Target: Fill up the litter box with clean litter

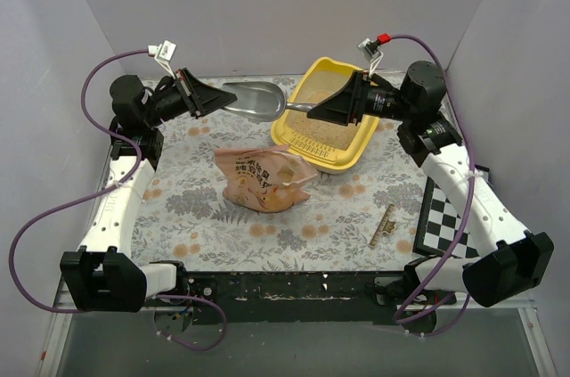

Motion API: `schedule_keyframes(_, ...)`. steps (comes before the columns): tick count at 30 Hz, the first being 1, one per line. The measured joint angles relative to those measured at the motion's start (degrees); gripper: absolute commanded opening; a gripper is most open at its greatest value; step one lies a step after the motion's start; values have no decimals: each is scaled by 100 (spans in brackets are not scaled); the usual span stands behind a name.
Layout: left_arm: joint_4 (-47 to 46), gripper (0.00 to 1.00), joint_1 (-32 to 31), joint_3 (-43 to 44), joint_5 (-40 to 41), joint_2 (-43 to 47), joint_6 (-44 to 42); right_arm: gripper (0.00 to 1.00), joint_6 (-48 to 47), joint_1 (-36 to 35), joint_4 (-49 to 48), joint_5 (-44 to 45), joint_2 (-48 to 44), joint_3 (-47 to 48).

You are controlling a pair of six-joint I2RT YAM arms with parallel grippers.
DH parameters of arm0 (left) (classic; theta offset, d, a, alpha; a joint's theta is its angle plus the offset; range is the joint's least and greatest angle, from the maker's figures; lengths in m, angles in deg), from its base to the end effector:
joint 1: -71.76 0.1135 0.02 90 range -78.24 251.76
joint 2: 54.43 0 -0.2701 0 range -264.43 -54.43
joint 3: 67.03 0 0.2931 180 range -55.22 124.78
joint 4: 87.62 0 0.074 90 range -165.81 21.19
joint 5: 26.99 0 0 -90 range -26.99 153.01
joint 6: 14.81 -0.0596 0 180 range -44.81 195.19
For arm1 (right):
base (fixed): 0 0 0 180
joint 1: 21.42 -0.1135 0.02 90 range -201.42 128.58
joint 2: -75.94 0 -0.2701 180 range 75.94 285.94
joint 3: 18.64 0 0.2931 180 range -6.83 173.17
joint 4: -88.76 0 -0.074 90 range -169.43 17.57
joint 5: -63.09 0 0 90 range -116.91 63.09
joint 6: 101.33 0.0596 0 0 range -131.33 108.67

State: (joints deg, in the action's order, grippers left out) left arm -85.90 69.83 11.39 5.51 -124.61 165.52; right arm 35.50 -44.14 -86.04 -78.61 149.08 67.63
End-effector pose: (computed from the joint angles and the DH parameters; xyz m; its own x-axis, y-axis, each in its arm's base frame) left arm 0.3220 -0.0611 0.4216 -0.8562 -0.5087 -0.0900 0.1086 -0.0068 -0.9941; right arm 0.2928 0.1733 0.4539 -0.6104 0.2345 -0.7566 -0.7471 0.1469 0.6483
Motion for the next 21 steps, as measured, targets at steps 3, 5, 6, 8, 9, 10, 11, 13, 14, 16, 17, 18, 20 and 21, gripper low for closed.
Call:
schedule_keyframes(3, 72, 0, -13, 0, 20, 0, -39, 61, 63, -61, -57, 70, 0, 0)
schedule_keyframes(5, 107, 0, -15, 0, 37, 0, -59, 57, 107, -103, -122, 85, 4, 0)
schedule_keyframes(6, 114, 0, -17, 0, 50, 0, -68, 53, 122, -118, -142, 94, 11, 0)
schedule_keyframes(8, 127, 0, -17, 0, 74, 0, -81, 50, 166, -153, -188, 103, 46, 0)
schedule_keyframes(9, 127, 0, -17, 0, 76, 0, -83, 50, 214, -173, -216, 103, 81, 0)
schedule_keyframes(10, 131, 0, -17, 0, 79, 0, -85, 49, 232, -179, -223, 107, 101, 0)
schedule_keyframes(11, 142, 0, -17, 0, 81, 0, -98, 48, 251, -188, -232, 111, 127, 0)
schedule_keyframes(13, 153, 0, -20, 0, 92, 0, -103, 45, 271, -212, -240, 144, 170, 0)
schedule_keyframes(14, 155, 0, -26, 0, 103, 0, -103, 43, 275, -219, -240, 168, 184, 0)
schedule_keyframes(16, 153, 0, -39, 0, 105, 0, -103, 40, 282, -223, -247, 197, 190, 0)
schedule_keyframes(17, 153, 0, -44, 0, 109, 0, -101, 39, 286, -227, -247, 205, 190, 0)
schedule_keyframes(18, 153, 0, -50, 0, 111, 0, -101, 37, 289, -234, -249, 214, 192, 0)
schedule_keyframes(20, 153, 0, -55, 0, 114, 0, -101, 35, 291, -240, -249, 229, 192, 0)
schedule_keyframes(21, 151, 0, -55, 0, 114, 0, -101, 35, 293, -243, -249, 232, 192, 0)
